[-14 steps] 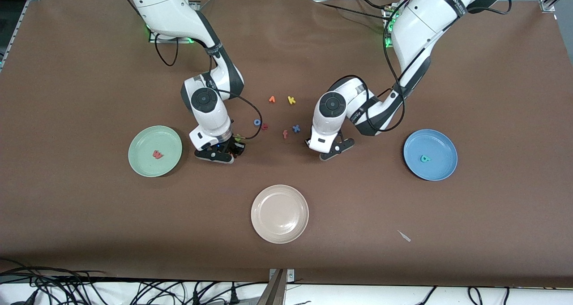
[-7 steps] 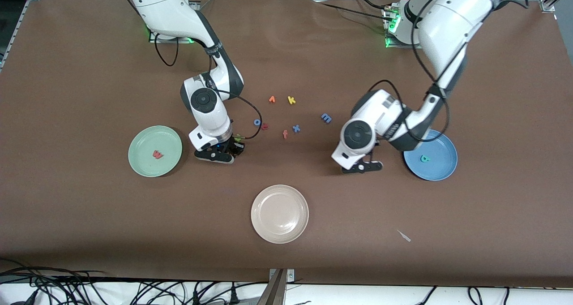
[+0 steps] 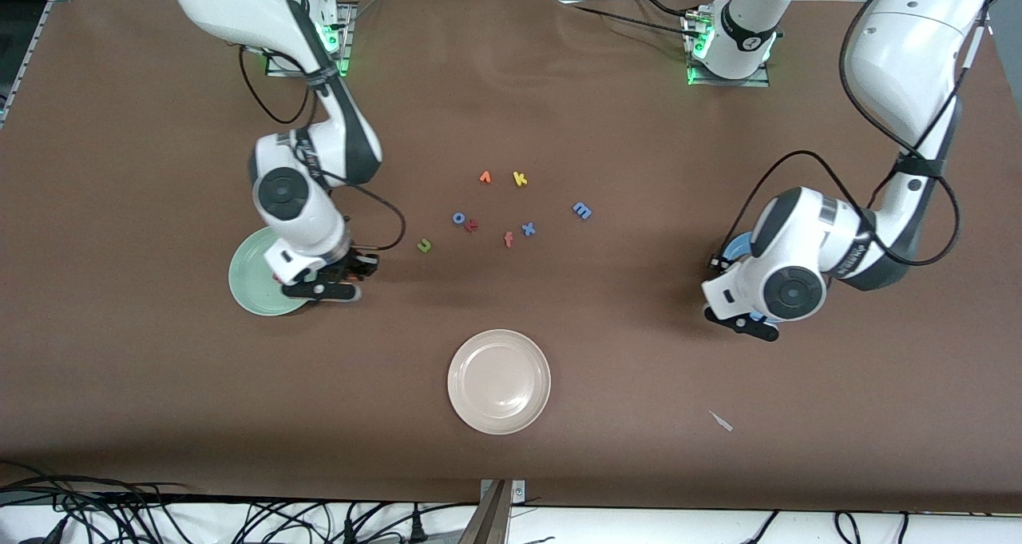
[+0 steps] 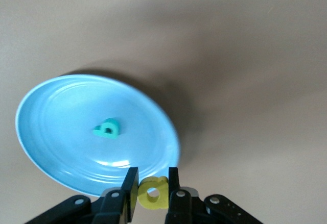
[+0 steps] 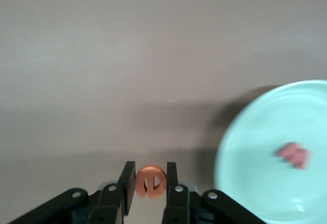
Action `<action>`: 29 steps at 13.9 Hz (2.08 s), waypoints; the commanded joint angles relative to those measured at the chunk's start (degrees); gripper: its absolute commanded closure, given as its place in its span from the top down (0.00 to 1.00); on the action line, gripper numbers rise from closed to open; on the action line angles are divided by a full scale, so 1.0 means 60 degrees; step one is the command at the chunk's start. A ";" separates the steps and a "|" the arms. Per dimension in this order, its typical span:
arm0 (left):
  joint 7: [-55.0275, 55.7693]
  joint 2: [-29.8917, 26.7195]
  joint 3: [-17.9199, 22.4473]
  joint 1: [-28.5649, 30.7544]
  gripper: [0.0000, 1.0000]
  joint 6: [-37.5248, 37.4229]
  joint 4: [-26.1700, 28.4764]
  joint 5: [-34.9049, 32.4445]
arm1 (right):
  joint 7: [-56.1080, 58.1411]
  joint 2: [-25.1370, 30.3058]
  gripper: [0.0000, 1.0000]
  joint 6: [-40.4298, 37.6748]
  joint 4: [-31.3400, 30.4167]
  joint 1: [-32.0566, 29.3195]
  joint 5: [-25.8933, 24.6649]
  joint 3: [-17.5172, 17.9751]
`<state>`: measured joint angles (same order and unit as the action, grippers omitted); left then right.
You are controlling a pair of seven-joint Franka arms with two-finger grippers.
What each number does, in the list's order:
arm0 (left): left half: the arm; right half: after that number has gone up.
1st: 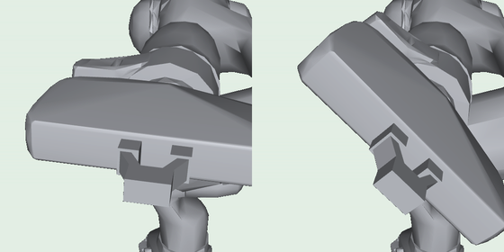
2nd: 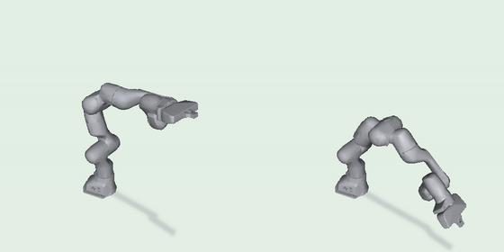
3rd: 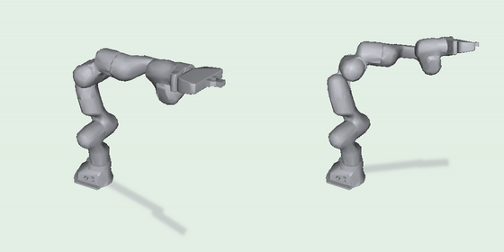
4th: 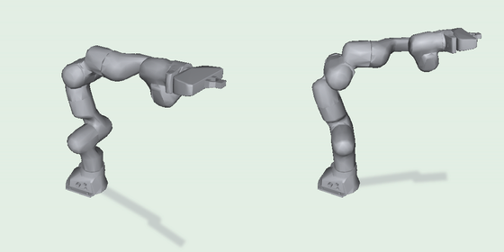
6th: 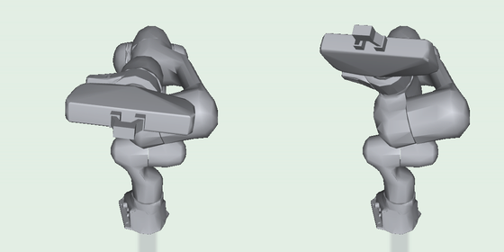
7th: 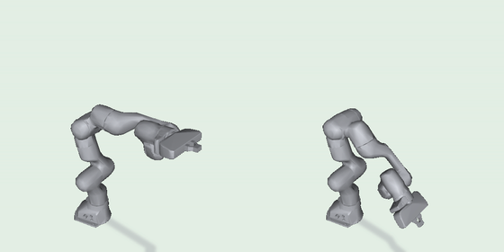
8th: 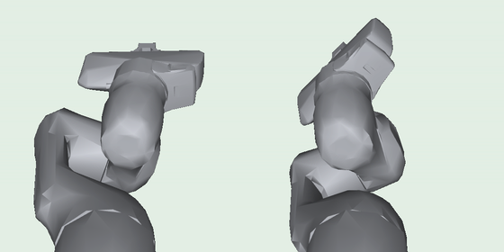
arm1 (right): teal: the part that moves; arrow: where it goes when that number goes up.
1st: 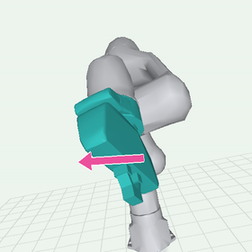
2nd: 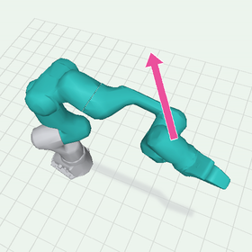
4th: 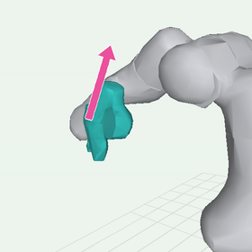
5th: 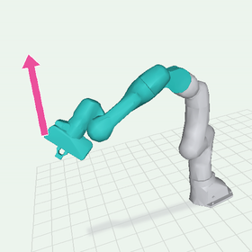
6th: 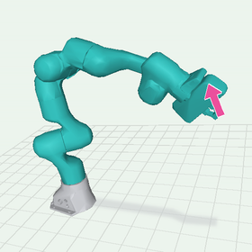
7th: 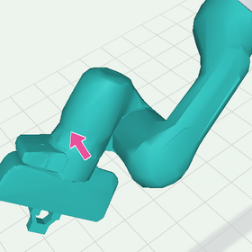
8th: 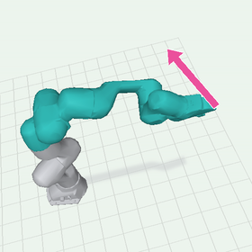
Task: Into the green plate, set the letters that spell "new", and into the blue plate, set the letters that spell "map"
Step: 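Place the a on the blue plate while the right gripper places the e, then grip the blue E with the left gripper while the right gripper grips the n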
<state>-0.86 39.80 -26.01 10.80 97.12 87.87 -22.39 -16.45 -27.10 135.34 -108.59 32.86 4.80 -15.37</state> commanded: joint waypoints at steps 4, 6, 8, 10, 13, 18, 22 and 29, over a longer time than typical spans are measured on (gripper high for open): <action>-0.2023 0.0369 -0.0060 0.0837 0.99 -0.0073 0.0326 -0.0561 | 0.1992 0.0794 0.17 -0.1126 -0.0795 -0.0158 0.0239 -0.1231; -0.1923 0.0223 -0.0133 0.0808 1.00 -0.0102 0.0311 -0.0298 | 0.2563 0.1088 0.17 -0.0892 -0.1426 -0.0159 0.0910 -0.1481; -0.1035 -0.0157 -0.0192 0.0793 1.00 -0.0059 0.0427 0.0782 | 0.2712 0.1103 0.30 -0.0381 -0.1779 -0.0159 0.1016 -0.1511; 0.0255 -0.0726 -0.0657 0.0894 1.00 0.0683 0.1302 0.1050 | 0.2698 0.1060 0.75 -0.0188 -0.1868 -0.0159 0.1045 -0.1511; 0.2290 -0.1956 -0.1391 0.1145 1.00 0.2572 0.3424 0.1621 | 0.2552 0.1060 0.81 -0.0188 -0.1854 -0.0144 0.1045 -0.1511; 0.5821 -0.2327 -0.2592 0.1130 1.00 0.5546 0.5669 0.1535 | 0.1121 0.1074 0.86 -0.0013 -0.1824 -0.0056 0.1191 -0.0884; 0.8150 -0.2283 -0.2712 0.0400 1.00 0.6342 0.6009 0.1505 | -0.1091 0.1030 0.86 0.0456 -0.1824 0.0075 0.1177 0.0156; 1.2648 -0.1668 -0.2653 -0.0771 1.00 0.7236 0.5893 0.0758 | -0.5882 0.0007 0.86 0.2037 -0.1693 0.2299 0.1001 0.0188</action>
<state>68.77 29.27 -42.19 7.64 139.44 123.47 -16.01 -45.66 -24.49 144.24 -118.68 43.15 10.98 -13.56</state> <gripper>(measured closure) 0.000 0.137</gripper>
